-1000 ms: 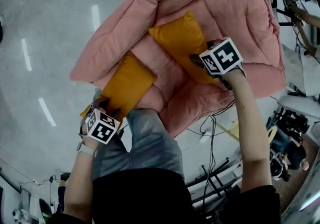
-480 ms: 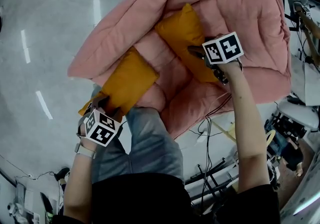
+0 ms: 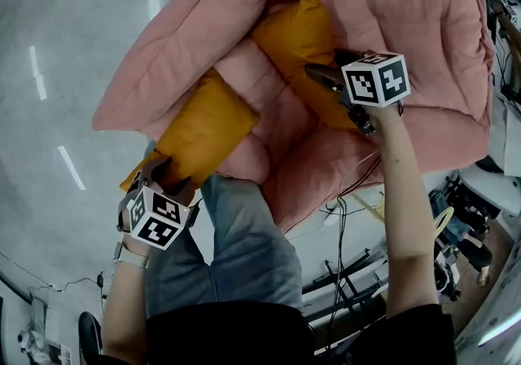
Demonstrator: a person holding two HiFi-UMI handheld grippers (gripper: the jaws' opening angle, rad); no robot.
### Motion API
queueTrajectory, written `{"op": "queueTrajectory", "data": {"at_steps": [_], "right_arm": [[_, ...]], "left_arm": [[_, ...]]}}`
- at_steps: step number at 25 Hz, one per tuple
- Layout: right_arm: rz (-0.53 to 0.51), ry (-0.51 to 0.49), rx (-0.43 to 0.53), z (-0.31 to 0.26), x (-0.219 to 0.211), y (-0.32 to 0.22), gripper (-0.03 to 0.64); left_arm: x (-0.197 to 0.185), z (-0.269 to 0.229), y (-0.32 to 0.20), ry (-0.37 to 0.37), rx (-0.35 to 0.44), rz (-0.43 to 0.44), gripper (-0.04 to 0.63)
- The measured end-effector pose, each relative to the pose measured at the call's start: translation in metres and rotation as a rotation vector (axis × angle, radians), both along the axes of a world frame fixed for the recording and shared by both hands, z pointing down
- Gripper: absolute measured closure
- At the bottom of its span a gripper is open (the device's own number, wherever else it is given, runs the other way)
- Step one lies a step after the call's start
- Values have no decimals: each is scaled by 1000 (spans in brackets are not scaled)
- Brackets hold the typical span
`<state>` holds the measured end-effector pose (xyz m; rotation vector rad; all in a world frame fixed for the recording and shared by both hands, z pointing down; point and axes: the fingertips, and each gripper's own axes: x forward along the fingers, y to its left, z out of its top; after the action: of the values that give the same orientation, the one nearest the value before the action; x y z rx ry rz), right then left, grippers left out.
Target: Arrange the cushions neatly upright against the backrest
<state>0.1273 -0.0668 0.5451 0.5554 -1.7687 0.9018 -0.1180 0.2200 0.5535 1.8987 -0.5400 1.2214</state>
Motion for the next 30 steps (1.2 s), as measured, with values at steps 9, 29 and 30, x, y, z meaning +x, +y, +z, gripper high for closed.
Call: {"op": "queueTrajectory", "data": {"at_steps": [9,29,30], "right_arm": [[0,-95,198,-58,-10,-10,238],[251,37,259,-84,52,160,236],[237,42,249,-76,44,166,236]], "left_arm": [[-19,10,8,-14,-4,23,345],[-25,20,4,-25,-113,138,341],[-26,19,4,-24,-117,143,341]]}}
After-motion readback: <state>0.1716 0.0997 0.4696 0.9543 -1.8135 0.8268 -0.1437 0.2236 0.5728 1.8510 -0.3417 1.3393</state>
